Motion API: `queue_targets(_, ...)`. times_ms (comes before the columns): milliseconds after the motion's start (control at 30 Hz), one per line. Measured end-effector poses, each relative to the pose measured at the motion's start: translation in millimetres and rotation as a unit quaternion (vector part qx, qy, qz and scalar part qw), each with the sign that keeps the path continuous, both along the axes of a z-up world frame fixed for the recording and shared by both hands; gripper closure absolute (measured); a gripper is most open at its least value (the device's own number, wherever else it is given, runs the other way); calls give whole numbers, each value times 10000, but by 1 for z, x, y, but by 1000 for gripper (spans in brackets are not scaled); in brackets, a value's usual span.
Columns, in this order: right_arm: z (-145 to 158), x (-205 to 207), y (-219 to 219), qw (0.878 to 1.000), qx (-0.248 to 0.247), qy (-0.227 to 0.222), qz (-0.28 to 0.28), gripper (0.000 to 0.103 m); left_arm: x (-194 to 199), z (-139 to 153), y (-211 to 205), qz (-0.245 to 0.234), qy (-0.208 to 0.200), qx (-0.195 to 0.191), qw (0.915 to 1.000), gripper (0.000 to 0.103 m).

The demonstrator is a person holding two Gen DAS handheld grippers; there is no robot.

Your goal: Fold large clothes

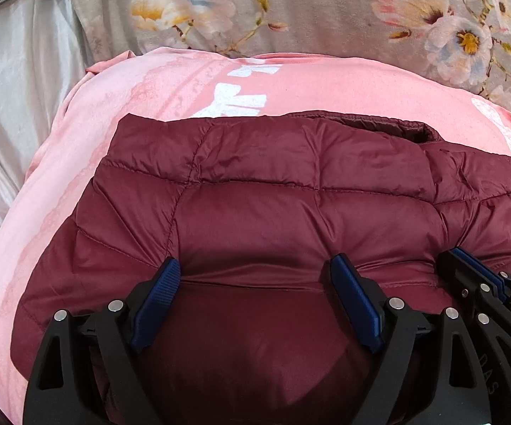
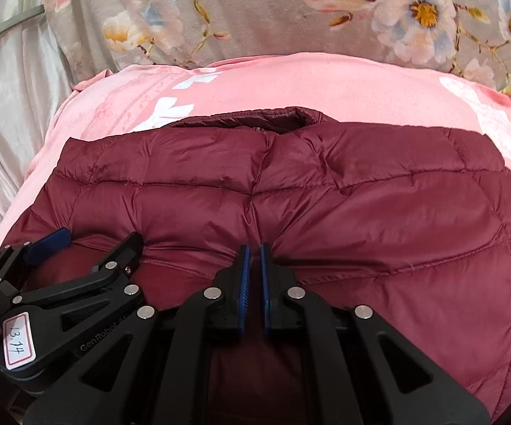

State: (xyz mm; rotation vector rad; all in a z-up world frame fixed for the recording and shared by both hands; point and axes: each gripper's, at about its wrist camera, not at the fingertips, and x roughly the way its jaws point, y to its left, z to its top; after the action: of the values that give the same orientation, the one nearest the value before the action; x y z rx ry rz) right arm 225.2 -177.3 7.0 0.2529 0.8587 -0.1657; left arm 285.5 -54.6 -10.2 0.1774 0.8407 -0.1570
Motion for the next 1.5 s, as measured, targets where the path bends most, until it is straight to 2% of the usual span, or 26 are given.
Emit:
queue_targets(433,-2,3,8,9996,-258,113,-4,98,0,-4,-9,41,-40,276,9996,16)
queue_targets(867,-4,3,6,9999,-127,86,-14,98,1,-3,-9,43,-56,243,9997,16)
queue_targets(967,-2,0,6,9999,-127,32,-34,98,-6,6,8,158,-193,-187,9995,16)
queue_targets(1033,4,-10,8,9999,-110,32,-45,97,-17,14,26,137,-136,-435,9989,16)
queue_targets(1133,17,-38,20,9997,-217,-89,23,92,-43,26,63,419,-204,-297,9985,16)
queue_targets(1233,20,-57,28,9998,-58,-163,38,91,-60,32,106,758,-98,-473,9960,16)
queue_targets(1300,20,-64,32,9998,-41,-192,25,91,-60,28,140,1105,187,-799,9905,16)
queue_targets(1333,19,-66,34,9998,-37,-197,0,91,-57,23,157,1304,409,-1059,9849,16)
queue_targets(1400,19,-69,35,9997,61,-235,-85,91,-51,14,183,1532,727,-1672,9712,16)
queue_targets(1433,19,-71,36,9996,85,-243,-100,91,-47,6,199,1662,945,-2127,9582,16)
queue_targets(1467,19,-71,38,9997,60,-227,-88,91,-44,2,207,1706,1067,-2411,9494,16)
queue_targets(1500,18,-70,40,9998,13,-197,-67,91,-44,1,211,1722,1075,-2519,9462,16)
